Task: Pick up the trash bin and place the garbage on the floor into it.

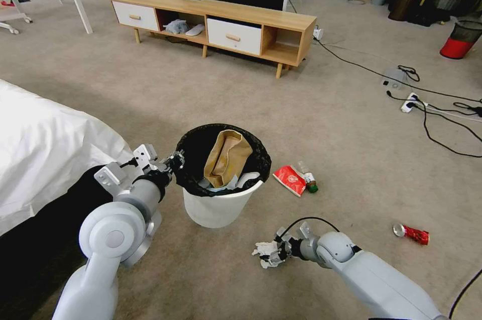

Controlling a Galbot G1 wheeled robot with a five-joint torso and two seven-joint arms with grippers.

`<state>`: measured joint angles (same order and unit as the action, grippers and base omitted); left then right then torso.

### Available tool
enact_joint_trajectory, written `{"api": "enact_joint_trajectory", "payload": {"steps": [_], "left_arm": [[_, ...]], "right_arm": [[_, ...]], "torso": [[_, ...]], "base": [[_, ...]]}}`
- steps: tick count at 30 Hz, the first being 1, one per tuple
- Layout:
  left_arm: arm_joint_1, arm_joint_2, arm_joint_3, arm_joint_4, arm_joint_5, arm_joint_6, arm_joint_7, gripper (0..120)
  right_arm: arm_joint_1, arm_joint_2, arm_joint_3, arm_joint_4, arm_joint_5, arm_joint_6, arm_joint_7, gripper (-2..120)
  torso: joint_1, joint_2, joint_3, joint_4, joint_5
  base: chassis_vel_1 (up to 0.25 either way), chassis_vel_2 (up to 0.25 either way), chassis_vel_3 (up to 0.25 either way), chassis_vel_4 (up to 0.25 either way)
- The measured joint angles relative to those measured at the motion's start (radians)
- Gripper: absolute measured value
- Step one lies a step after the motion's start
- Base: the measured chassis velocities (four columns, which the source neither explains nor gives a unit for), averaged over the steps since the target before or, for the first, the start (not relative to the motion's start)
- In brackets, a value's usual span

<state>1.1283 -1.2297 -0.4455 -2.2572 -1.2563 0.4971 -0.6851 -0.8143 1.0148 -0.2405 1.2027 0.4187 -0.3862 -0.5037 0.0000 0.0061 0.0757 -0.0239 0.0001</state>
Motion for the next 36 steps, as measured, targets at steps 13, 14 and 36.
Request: {"api": "enact_joint_trajectory", "payload": {"steps": [13,14,36], "left_arm": [[-0.007,-0.010,0.007,0.014,0.011,-0.003,0.005,7],[-0.007,-0.010,0.007,0.014,0.011,-0.003,0.005,7],[-0.005,-0.004,0.001,0.011,0.012,-0.005,0.009,7]], "right_arm": [[-0.008,-0.007,0.006,-0.002,-0.007,0.019,-0.019,47],[-0.008,-0.007,0.006,-0.002,-0.007,0.019,-0.019,47],[-0.017,-0.015,0.026,0.029,-0.005,0.030,-0.019,0]], "torso": [[0.000,0.000,0.000,-0.0001,-0.0001],[0.000,0.000,0.000,-0.0001,-0.0001],[0.000,0.000,0.000,0.0000,0.0000]], "base": [[0.000,0.000,0.000,0.000],[0.000,0.000,0.000,0.000],[0.000,0.000,0.000,0.000]]}}
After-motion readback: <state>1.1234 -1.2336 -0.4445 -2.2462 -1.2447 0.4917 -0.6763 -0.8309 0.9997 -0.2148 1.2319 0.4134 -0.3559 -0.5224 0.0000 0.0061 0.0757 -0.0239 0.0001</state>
